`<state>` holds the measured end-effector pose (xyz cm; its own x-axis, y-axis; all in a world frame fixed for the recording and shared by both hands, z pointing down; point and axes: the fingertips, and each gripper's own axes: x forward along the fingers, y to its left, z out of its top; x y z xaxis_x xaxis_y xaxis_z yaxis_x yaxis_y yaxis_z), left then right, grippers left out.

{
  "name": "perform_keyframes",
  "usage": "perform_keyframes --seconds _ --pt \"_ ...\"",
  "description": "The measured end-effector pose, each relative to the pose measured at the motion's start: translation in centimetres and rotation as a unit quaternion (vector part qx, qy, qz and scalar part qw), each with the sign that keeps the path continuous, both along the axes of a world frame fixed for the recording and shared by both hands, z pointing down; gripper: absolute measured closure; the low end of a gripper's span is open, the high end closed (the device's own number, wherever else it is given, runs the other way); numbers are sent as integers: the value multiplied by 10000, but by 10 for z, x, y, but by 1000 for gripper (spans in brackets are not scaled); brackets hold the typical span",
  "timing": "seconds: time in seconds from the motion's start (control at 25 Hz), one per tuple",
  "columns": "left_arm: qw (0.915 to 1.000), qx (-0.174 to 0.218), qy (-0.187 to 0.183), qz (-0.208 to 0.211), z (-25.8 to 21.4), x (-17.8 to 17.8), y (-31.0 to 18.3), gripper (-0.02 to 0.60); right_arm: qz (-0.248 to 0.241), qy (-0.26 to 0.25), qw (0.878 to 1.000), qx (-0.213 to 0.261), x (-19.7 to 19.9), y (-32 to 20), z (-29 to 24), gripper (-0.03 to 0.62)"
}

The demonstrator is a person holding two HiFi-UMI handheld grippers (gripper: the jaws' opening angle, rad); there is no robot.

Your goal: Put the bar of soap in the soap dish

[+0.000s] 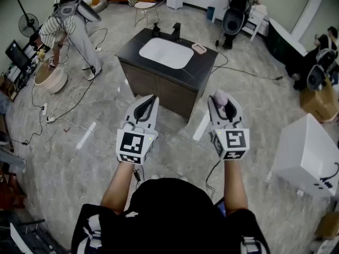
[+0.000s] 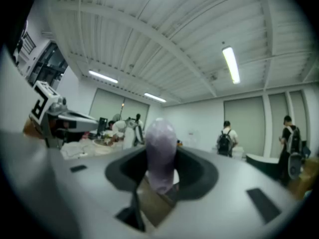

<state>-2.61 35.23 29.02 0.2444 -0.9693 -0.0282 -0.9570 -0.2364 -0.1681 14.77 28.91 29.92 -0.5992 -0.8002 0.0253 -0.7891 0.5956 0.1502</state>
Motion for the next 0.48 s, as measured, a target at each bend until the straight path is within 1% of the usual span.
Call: perform_keyframes --seconds 0.24,0.48 --pt "10000 -24 -47 -9 3 9 -1 563 -85 -179 9998 -39 5 2 0 421" --pt "9999 -92 -102 -6 10 33 -3 563 -140 -124 9998 -94 22 3 7 421"
